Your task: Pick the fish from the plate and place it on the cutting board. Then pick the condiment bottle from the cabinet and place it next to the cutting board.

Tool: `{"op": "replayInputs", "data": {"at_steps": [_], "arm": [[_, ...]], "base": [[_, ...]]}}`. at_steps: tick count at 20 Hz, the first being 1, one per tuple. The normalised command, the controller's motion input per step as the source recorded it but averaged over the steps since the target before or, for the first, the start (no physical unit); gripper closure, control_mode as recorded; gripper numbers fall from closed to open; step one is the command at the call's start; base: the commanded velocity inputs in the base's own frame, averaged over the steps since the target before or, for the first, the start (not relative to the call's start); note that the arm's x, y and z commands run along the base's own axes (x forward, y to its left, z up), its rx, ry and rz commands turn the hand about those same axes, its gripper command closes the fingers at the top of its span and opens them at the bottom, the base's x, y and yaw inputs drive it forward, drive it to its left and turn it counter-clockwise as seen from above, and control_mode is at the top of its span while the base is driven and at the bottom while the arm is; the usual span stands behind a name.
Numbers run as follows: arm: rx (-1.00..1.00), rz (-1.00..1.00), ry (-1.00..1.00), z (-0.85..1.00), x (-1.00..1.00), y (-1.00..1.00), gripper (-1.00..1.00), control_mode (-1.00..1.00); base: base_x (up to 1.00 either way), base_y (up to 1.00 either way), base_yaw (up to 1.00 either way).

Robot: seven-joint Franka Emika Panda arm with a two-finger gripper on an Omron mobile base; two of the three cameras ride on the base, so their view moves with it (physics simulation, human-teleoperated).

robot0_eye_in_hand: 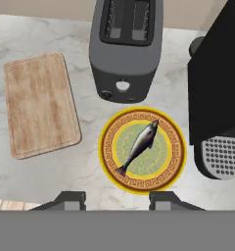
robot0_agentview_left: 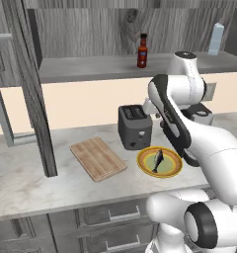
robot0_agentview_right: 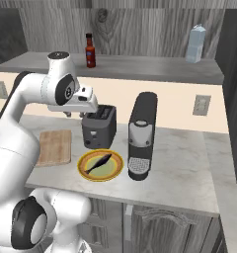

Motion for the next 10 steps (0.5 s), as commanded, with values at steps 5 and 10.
{"op": "replayInputs", "data": {"at_steps": [5, 10], "arm": [[0.0, 0.0, 0.0, -0.11, -0.09, 0.0, -1.0, -1.0], [0.0, 0.0, 0.0, -0.24, -0.19, 0.0, -1.0, -1.0]], "base": [[0.0, 0.0, 0.0], [0.0, 0.0, 0.0]]}}
